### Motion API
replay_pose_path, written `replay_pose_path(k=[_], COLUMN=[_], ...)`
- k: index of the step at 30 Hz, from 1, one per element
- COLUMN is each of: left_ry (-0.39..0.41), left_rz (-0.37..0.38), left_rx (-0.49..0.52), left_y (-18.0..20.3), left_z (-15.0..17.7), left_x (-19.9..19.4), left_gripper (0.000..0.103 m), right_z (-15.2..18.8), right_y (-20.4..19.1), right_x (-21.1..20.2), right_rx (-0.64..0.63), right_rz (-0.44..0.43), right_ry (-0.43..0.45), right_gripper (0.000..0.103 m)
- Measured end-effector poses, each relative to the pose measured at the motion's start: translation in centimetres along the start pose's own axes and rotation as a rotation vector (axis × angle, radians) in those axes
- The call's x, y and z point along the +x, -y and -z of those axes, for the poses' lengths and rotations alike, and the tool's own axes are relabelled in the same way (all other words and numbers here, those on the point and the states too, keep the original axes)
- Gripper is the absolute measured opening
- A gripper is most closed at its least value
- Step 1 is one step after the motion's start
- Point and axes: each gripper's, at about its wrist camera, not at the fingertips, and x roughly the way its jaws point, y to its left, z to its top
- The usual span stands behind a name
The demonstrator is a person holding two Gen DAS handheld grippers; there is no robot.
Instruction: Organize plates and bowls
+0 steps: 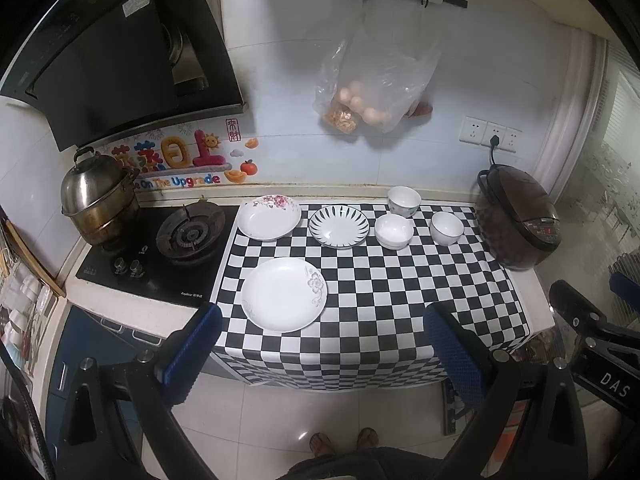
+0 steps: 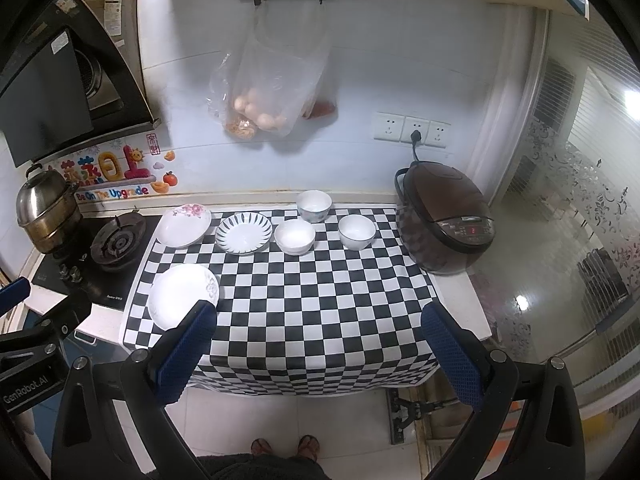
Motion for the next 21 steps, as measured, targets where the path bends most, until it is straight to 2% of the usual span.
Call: replay_pose_path(k=[4, 7, 11, 14, 17, 21], left_ry=[0.012, 0.003, -0.051, -0.113, -0.215, -0.295], left_rz=[-0.026, -0.042, -0.121, -0.166, -0.148, -0.135], left_rx=[-0.019, -0.051, -0.081, -0.125, -0.18, -0.201], left_y=[-0.8, -2.4, -5.6, -8.6, -11.8, -14.4], left_z=[-0.1, -0.5, -1.2, -1.1, -0.5, 0.5], left_x=[1.0, 3.7, 9.7, 14.8, 20.5, 26.7], left_gripper=[0.103, 0.103, 0.103, 0.103, 0.103, 0.103], right_z=[-0.1, -0.3, -0.8, -0.8, -0.3, 0.9], right_y=[0.2, -0.1, -1.9, -4.0, -7.0, -10.9], right_x=[1.3, 3.9, 11.3, 17.4, 23.7, 31.8], right_rx=[0.022, 0.033, 0.031, 0.014, -0.001, -0.027], right_rz=[-0.031, -0.113, -0.237, -0.296, -0.314, -0.324], right_ry=[0.018, 0.045, -0.088, -0.174, -0.278, -0.366], right_gripper=[0.103, 0.103, 0.103, 0.103, 0.102, 0.096])
